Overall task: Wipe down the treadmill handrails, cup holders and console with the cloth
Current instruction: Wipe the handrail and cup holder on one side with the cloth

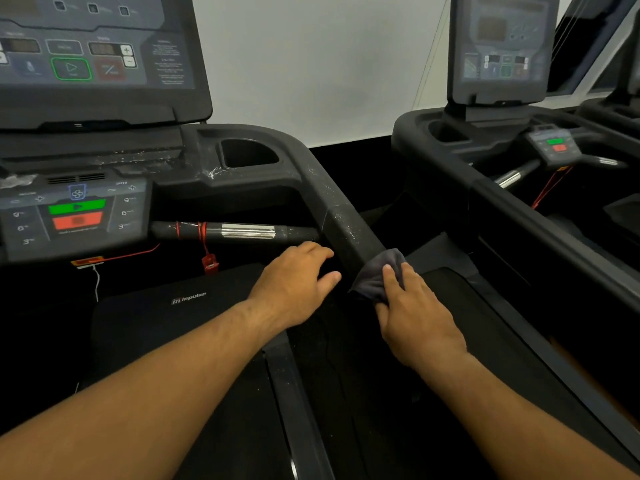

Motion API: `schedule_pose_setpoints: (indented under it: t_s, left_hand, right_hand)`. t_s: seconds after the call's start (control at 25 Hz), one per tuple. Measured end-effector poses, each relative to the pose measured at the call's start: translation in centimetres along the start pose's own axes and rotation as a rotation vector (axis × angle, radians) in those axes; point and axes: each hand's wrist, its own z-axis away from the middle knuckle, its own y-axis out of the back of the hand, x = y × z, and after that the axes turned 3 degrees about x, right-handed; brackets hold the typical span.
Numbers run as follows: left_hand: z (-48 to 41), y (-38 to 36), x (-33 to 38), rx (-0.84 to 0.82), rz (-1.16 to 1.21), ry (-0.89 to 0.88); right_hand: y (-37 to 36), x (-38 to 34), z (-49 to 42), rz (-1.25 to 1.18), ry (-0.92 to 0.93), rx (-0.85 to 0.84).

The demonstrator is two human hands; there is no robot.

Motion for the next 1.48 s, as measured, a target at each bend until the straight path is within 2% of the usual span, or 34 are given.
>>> schedule_pose_setpoints:
  t_s: [0.16, 0.36, 0.68, 1.04, 1.12, 1.24, 1.48]
  left_hand:
    - [-0.8, -1.3, 0.8, -0.058, 0.183, -0.079]
    - [-2.6, -2.9, 2.2, -0.122, 0.513, 0.110]
    - [0.4, -5.3, 2.6, -0.164, 0.454, 0.053]
    - [-4.6, -3.5, 0.0, -0.161, 0.669, 0.258]
    - [-5.0, -2.3, -0.8, -0.113, 0.559, 0.308]
    - [-3.9, -0.9, -2.8, 0.004, 0.147, 0.320]
    - [-4.3, 0.6, -6.2, 0.005, -0.297, 0.286]
  right_hand:
    - [0.0, -0.3, -3.4, -0.031, 0.033, -0.018]
    - [0.4, -0.5, -6.9, -0.133, 0.076, -0.037]
    - [0.4, 2.0, -3.0, -0.162, 0.176, -0.069]
    - [0.5, 0.0, -9.8, -0.130, 0.206, -0.095]
    - [0.4, -1.0, -11.3, -0.130, 0.184, -0.075]
    - [0.3, -2.3, -12.6, -0.116, 0.154, -0.031]
    - [0.9, -0.2, -7.5, -0.146, 0.182, -0.093]
